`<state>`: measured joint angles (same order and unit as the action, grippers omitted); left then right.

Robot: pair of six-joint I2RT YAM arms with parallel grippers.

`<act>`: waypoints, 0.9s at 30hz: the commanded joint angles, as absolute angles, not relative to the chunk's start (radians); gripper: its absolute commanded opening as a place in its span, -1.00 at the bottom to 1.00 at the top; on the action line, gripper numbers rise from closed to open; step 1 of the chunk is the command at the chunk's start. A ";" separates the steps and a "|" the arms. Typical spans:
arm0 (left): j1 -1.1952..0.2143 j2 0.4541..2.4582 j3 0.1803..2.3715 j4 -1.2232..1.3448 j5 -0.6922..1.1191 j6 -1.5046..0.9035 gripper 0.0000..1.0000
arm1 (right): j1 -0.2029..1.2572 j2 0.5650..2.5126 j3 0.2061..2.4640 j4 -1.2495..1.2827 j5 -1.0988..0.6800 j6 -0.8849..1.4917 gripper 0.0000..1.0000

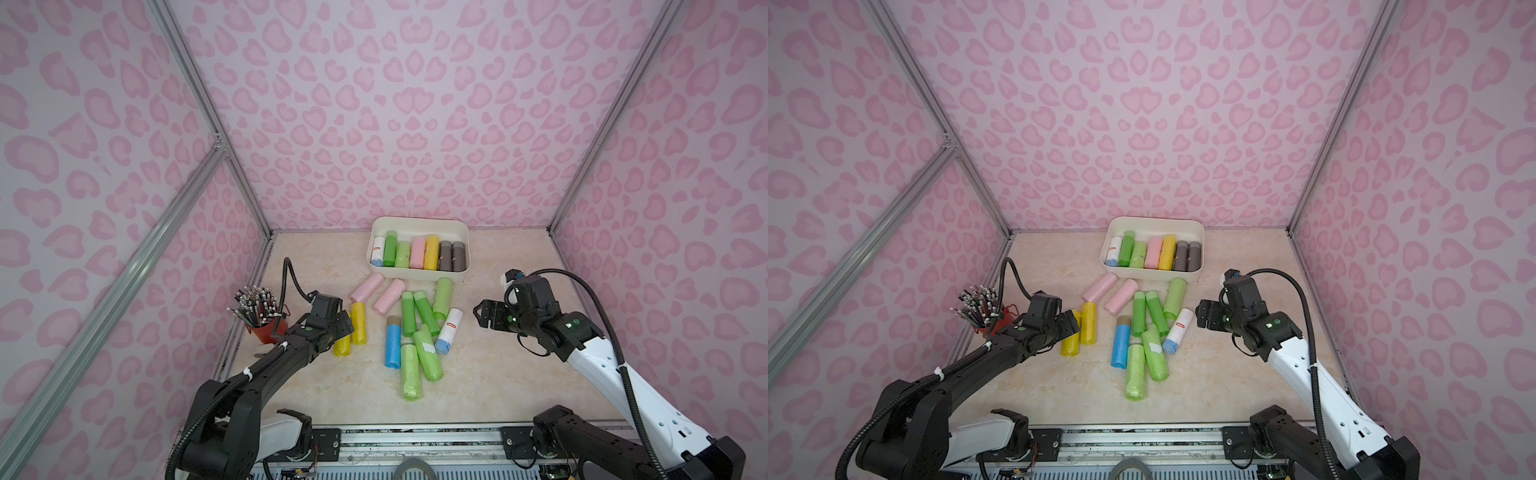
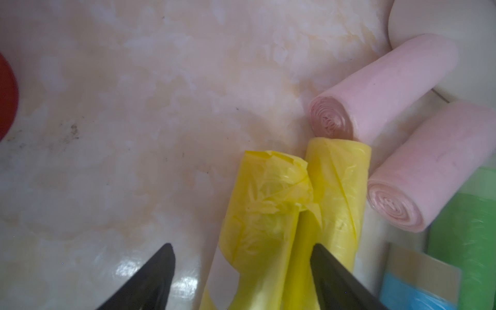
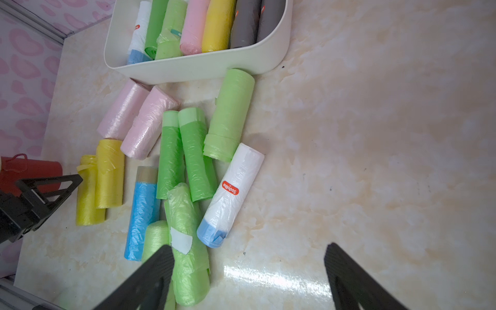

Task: Put the roll of trash bags into the storage box
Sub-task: Pick up the roll of trash bags from the center of the board.

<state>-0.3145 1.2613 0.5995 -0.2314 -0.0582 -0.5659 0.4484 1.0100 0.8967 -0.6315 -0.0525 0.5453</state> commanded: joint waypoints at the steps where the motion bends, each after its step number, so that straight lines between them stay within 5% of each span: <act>1: -0.314 1.275 0.591 -0.199 -0.043 -0.570 0.43 | 0.448 1.002 0.882 -0.611 -0.055 0.538 0.79; 27: -0.365 1.267 0.485 -0.106 -0.121 -0.566 0.26 | 0.445 0.963 0.830 -0.587 -0.155 0.596 0.79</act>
<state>-0.3622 1.2713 0.4911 -0.1364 -0.1078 -0.5671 0.4450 0.9665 0.8433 -0.5999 -0.1444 0.5716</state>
